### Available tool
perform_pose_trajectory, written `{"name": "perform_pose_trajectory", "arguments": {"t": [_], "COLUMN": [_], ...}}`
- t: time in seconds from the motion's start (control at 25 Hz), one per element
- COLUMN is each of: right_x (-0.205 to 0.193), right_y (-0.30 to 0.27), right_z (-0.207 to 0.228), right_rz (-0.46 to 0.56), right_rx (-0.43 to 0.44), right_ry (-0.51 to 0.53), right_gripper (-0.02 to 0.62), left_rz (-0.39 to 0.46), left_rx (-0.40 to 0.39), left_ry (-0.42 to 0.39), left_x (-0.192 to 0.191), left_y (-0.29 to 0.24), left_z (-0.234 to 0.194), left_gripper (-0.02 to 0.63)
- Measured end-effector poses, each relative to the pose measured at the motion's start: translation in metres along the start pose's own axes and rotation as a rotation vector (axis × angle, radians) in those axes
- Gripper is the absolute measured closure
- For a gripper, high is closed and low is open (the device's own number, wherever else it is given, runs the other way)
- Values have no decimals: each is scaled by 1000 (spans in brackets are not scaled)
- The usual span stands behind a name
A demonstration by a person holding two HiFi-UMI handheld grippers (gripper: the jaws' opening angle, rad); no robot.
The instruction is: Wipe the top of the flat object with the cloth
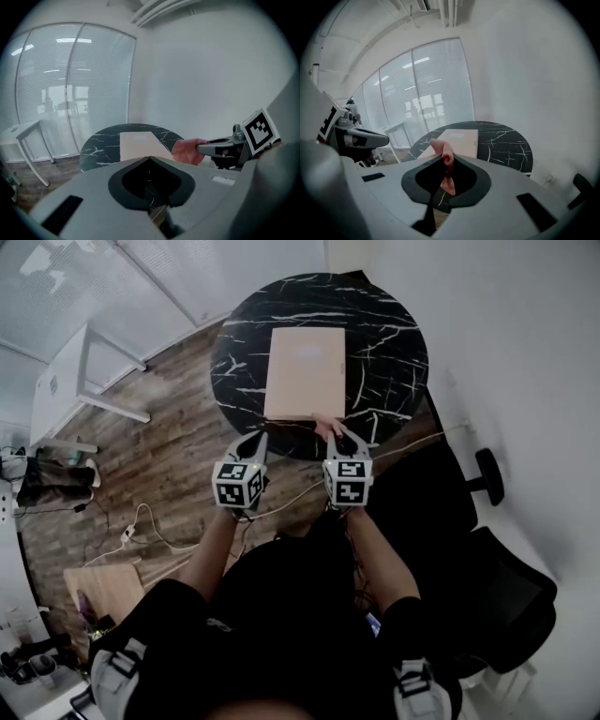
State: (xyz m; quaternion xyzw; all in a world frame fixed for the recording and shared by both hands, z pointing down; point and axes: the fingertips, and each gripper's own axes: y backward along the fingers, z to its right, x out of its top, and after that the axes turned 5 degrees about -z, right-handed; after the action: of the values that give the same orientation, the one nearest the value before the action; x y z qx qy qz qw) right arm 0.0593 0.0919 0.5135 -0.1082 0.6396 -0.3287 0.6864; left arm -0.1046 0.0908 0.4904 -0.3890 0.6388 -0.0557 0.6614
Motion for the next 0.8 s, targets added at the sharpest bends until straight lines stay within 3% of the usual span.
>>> {"name": "perform_pose_trajectory", "arguments": {"t": [0.28,0.48,0.8], "right_x": [4,26,62], "right_y": [49,114,227], "right_z": [-56,-98,-133], "right_rz": [94,262,454], "right_rx": [-75,-137,-169], "right_ry": [21,43,76], "right_gripper": [578,580,581], "left_rz": [102,263,430], "left_rx": [-35,-57,-67], "left_ry": [0,-54,-88], "left_x": [-7,10,35], "left_y": [66,146,225], "left_z": [-12,-10,29], "left_gripper": [607,606,607]}}
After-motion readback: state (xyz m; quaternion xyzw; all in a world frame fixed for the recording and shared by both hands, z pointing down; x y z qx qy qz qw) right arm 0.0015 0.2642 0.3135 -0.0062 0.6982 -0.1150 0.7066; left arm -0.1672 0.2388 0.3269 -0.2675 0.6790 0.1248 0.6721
